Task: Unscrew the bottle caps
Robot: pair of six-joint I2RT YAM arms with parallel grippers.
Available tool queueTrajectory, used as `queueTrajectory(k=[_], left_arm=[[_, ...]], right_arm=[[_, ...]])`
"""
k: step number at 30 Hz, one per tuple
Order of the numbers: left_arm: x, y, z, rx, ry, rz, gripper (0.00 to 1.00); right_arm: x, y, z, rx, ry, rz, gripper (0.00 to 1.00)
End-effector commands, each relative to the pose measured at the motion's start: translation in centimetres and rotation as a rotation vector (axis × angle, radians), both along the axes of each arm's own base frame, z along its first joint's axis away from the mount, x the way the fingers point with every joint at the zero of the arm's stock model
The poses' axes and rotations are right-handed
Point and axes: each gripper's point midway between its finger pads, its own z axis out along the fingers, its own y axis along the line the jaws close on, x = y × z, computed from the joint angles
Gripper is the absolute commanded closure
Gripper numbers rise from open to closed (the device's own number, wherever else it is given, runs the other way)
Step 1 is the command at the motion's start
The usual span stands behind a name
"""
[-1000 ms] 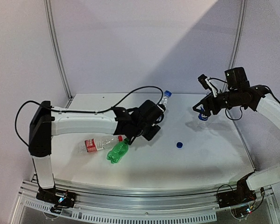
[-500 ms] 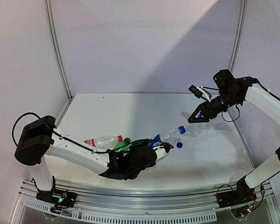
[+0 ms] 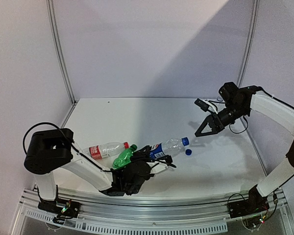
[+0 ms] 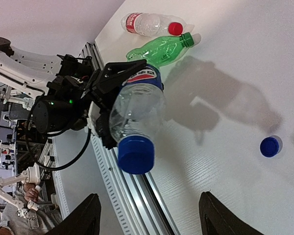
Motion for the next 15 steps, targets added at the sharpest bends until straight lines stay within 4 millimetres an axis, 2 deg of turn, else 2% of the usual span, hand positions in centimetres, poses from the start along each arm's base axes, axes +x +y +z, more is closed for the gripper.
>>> queueTrajectory(k=[1, 4, 10, 15], left_arm=[[0.2, -1.3, 2.8, -0.115, -0.026, 0.009, 0.48], [0.1, -2.2, 2.3, -0.120, 0.038, 0.000, 0.48], [0.1, -3.3, 1.2, -0.094, 0.090, -0.015, 0.48], [0.1, -3.8, 0.9, -0.094, 0.113, -0.019, 0.49]], right_arm=[[0.3, 0.8, -1.5, 0.000, 0.035, 0.013, 0.30], [0.1, 1.4, -1.5, 0.007, 0.044, 0.034, 0.31], [0.0, 2.0, -0.4, 0.025, 0.011, 0.046, 0.34], [-0.2, 2.1, -0.7, 0.008, 0.005, 0.052, 0.43]])
